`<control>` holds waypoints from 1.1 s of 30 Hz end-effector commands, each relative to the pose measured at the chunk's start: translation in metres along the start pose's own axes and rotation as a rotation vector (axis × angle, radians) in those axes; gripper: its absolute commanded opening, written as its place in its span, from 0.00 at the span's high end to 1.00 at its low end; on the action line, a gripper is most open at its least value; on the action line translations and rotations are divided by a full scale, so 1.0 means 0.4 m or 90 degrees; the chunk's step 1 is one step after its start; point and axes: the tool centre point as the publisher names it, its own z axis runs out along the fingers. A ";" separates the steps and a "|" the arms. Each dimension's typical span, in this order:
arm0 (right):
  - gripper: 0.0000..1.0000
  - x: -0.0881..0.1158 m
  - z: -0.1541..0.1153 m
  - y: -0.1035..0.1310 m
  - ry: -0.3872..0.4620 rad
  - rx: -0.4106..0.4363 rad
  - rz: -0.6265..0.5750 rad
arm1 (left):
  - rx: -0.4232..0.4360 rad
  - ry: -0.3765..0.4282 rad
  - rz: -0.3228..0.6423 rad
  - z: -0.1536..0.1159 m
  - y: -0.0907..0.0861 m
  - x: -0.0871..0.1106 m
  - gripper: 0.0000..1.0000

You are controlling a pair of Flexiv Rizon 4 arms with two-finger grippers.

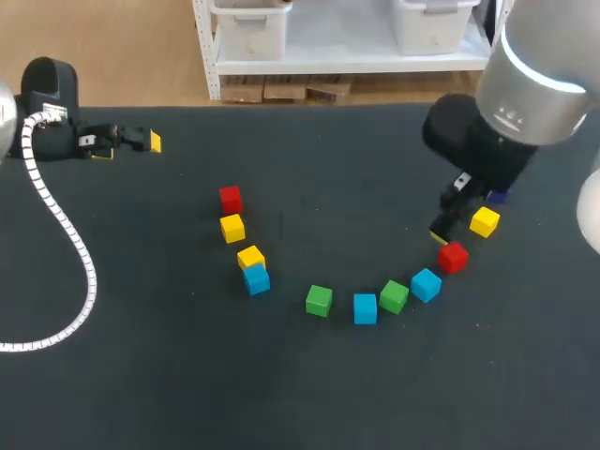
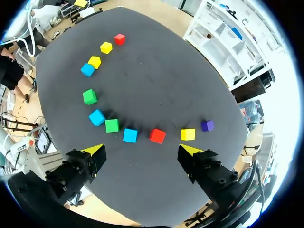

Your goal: Place the blue cubes, place green cubes on the blue cubes, place the yellow cubes on the green cubes, then place the red cubes on the yellow cubes, and place purple cube on the red cubes.

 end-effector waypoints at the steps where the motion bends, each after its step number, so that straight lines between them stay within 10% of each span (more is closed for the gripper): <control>1: 0.00 -0.003 -0.001 -0.005 0.003 -0.002 0.000 | 0.007 -0.004 0.001 0.001 0.006 0.003 0.00; 33: 0.00 0.018 0.091 0.063 0.057 -0.067 0.020 | 0.007 -0.004 0.001 0.001 0.006 0.003 0.00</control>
